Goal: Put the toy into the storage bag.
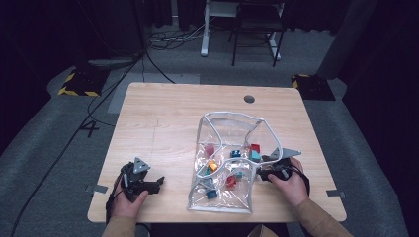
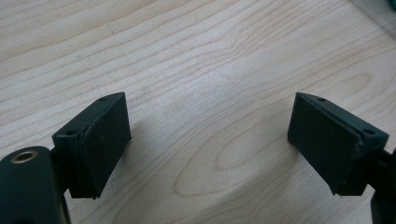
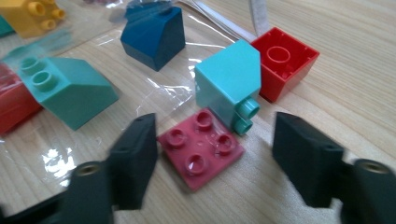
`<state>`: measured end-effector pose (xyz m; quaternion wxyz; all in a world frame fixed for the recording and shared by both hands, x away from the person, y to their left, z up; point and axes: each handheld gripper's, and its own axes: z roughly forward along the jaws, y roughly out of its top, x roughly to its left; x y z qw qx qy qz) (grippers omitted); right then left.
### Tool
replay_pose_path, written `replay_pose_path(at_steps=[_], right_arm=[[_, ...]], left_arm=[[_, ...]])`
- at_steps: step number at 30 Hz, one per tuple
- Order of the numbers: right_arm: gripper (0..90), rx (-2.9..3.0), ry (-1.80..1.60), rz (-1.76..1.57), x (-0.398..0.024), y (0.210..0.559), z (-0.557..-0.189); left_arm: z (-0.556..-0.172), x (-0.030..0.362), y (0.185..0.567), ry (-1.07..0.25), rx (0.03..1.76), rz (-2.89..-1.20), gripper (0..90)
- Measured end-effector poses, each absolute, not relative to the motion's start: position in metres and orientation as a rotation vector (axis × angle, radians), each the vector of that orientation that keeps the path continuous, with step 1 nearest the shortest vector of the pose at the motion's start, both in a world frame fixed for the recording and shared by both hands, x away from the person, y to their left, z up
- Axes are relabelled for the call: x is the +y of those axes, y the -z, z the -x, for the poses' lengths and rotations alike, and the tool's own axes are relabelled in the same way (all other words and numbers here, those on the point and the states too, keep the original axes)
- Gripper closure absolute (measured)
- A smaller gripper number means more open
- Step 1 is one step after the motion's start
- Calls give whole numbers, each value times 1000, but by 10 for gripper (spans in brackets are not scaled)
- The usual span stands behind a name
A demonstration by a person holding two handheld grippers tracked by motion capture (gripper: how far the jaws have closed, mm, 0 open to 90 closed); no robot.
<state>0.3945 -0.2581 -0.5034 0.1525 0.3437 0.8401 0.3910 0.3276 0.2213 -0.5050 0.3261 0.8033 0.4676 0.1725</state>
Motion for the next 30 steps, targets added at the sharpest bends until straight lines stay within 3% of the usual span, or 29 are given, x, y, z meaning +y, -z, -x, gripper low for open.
replay_pose_path(at_steps=[5,22,30], right_arm=[[473,2405,-1124,-974,-258,503,-394],[481,2370,-1121,-1020,-277,502,-381],[482,2329,-1139,-1034,-293,486,-372]], left_arm=[[-328,221,505,-452,1225,-2105,135],[-328,221,505,-454,1226,-2103,134],[-328,221,505,-453,1233,-2105,134]])
